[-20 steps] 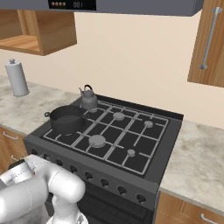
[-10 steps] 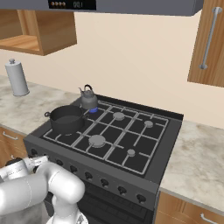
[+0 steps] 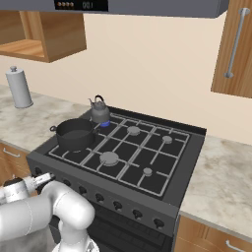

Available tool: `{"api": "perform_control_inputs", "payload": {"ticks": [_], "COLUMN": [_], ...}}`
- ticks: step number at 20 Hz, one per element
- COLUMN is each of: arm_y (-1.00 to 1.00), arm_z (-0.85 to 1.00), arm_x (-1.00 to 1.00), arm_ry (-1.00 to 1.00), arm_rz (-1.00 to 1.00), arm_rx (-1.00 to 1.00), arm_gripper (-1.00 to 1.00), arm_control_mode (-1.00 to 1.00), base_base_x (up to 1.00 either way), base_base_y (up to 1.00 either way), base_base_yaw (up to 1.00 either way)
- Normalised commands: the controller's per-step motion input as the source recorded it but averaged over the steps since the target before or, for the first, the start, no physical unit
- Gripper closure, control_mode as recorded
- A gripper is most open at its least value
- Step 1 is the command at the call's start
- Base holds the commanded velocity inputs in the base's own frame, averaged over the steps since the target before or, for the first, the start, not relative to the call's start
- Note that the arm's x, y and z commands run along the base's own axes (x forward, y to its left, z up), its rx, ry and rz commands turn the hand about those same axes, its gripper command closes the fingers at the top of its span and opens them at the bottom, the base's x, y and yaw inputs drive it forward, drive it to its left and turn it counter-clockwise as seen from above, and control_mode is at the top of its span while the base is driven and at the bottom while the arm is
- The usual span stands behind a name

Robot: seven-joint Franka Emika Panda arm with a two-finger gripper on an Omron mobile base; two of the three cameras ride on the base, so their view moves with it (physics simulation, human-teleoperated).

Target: Pick the kettle from the cabinet and place it on a stove burner. Then pick the pot from the counter and place it on another stove burner. Finally, turn both burners on.

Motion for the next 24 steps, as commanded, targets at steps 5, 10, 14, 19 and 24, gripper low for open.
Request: {"api": "perform_control_inputs", "payload": {"ticks": [5, 10, 14, 19, 24], "arm_y": [0.21, 0.56, 0.71, 0.78, 0.80], "arm_z": [-0.01, -0.04, -0.06, -0.10, -0.11], "arm_x": [-0.50, -0.47, -0.49, -0.48, -0.50], "arm_ry": [-0.04, -0.02, 0.00, 0.00, 0.00], "arm_rz": [0.00, 0.00, 0.03, 0.05, 0.08], "arm_rx": [0.00, 0.00, 0.00, 0.00, 0.00], "arm_gripper": [-1.00, -1.00, -1.00, -1.00, -1.00], "arm_control_mode": [-1.00, -1.00, -1.00, -1.00, -1.00], "base_base_x": [0.00, 0.00, 0.00, 0.00, 0.00], "base_base_y": [0.00, 0.00, 0.00, 0.00, 0.00], "base_base_yaw": [0.00, 0.00, 0.00, 0.00, 0.00]}}
